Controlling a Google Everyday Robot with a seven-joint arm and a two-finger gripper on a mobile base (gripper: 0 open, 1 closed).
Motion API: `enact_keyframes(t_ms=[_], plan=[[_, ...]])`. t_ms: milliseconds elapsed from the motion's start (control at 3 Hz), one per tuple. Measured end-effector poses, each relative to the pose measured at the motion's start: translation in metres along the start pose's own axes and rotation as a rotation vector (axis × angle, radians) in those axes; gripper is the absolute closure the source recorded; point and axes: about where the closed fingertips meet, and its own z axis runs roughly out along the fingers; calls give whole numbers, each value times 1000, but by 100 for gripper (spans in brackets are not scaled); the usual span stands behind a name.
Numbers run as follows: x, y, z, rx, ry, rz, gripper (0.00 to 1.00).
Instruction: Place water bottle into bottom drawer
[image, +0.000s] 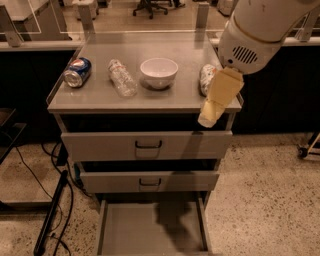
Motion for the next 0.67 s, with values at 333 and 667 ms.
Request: enact_keyframes(t_ms=[333, 667], plan=[[0, 0, 0, 0, 0, 0, 0], [-8, -3, 7, -2, 8, 79, 0]])
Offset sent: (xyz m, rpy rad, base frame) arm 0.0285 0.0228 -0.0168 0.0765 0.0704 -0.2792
